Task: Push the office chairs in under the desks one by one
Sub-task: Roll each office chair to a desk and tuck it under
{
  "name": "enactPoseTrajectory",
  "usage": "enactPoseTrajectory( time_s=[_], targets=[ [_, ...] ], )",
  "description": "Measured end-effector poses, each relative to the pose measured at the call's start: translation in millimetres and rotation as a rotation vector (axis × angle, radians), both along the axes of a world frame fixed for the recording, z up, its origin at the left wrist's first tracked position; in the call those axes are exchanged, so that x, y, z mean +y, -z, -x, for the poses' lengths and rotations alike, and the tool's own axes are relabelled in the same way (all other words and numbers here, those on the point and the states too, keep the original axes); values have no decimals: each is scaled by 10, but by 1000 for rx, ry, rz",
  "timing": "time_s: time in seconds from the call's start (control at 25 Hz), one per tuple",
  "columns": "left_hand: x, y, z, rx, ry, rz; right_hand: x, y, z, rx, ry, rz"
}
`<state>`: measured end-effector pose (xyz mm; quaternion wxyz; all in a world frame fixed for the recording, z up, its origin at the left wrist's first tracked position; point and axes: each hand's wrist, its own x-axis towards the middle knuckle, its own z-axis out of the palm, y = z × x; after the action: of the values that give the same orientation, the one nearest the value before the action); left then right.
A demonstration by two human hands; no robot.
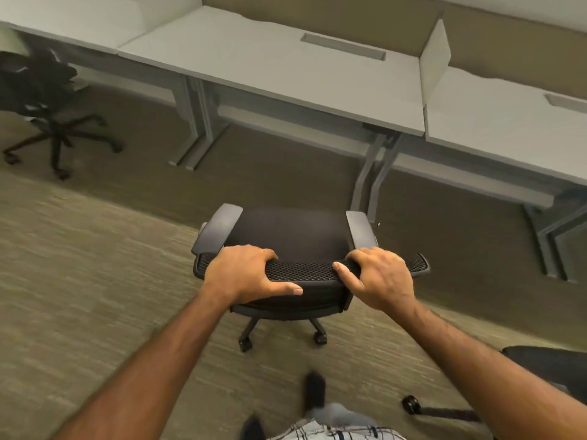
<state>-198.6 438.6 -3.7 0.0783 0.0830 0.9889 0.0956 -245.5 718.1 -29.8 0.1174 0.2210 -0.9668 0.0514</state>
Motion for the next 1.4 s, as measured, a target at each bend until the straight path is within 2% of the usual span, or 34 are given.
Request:
enactPoseTrajectory(
  time_s=[0.4, 0.8, 1.0, 1.2, 1.4],
  targets=[
    [-624, 62, 916, 86, -147, -72, -702, 81, 1326, 18, -149, 97],
    [-1489, -46, 2072, 136, -219, -105, -1542, -32, 2690, -97, -279, 172],
    [-2306, -12, 2713, 179, -143, -96, -2192, -50, 3189, -113, -262, 172],
    [-3448, 82, 3470, 221, -25, -78, -2896, -118, 3800, -218, -156, -34],
    [-4549, 134, 4231, 224, 3, -41, -3698, -132, 4227, -325, -86, -47]
  ],
)
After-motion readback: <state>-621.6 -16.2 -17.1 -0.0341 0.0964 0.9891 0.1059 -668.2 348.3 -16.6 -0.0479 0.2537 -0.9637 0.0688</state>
